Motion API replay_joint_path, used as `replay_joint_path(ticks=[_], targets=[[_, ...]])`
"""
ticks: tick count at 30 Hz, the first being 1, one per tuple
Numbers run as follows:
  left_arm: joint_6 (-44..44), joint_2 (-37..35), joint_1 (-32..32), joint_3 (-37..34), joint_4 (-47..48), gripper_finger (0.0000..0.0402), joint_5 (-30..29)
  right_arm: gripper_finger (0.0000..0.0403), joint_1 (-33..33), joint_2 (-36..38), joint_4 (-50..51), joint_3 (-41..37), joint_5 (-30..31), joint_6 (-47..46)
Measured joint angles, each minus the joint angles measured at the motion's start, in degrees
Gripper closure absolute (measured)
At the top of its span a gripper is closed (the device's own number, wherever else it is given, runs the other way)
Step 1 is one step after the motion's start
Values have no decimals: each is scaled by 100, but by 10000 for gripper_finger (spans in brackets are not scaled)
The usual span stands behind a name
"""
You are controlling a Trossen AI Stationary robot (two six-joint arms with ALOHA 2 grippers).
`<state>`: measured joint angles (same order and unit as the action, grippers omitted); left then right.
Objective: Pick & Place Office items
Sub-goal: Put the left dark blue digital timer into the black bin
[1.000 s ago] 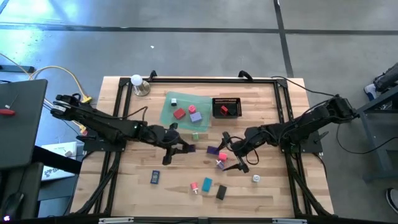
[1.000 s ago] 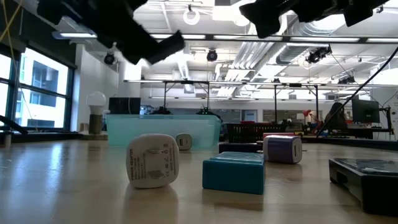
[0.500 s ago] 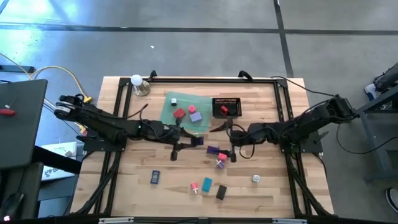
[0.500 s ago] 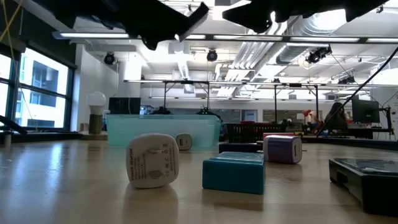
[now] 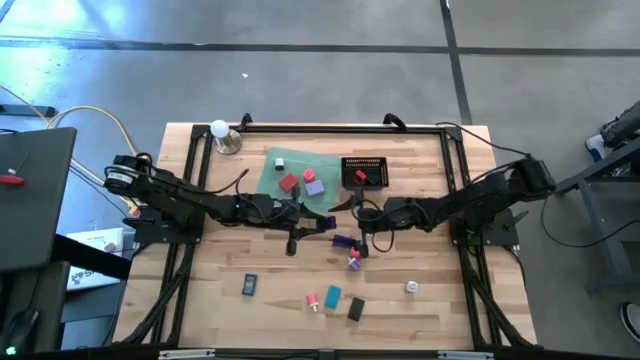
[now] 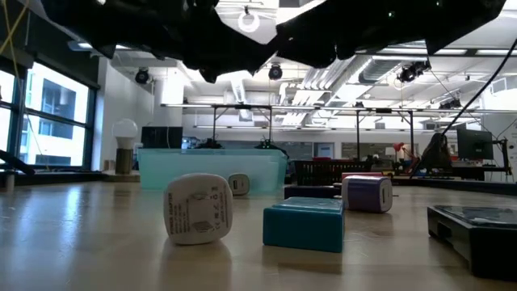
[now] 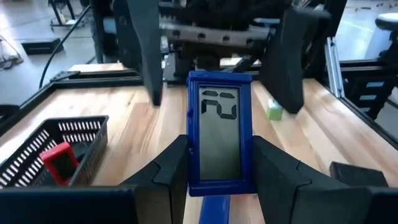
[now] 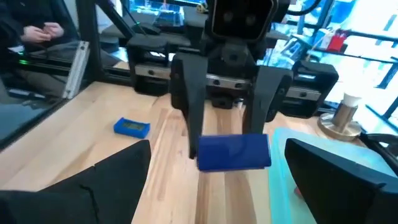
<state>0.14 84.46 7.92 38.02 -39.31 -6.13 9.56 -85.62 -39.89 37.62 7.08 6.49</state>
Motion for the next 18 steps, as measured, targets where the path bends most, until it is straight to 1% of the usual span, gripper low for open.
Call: replay_joint_path(ticks=[4,6,9,13,18], targets=[[-127,35,0,0,5,272,59,40,2,-165,-308,0,33,128],[-156,35,-5,0,39,272,166,42,2,-171,-324,0,26,131],[-166,35,-25,0,89,272,178,51,2,-171,-329,0,27,128],[-166,35,-26,0,94,272,179,79,2,-171,-325,0,10,78],[-166,35,-26,0,88,272,179,127,2,-171,-287,0,-14,80]])
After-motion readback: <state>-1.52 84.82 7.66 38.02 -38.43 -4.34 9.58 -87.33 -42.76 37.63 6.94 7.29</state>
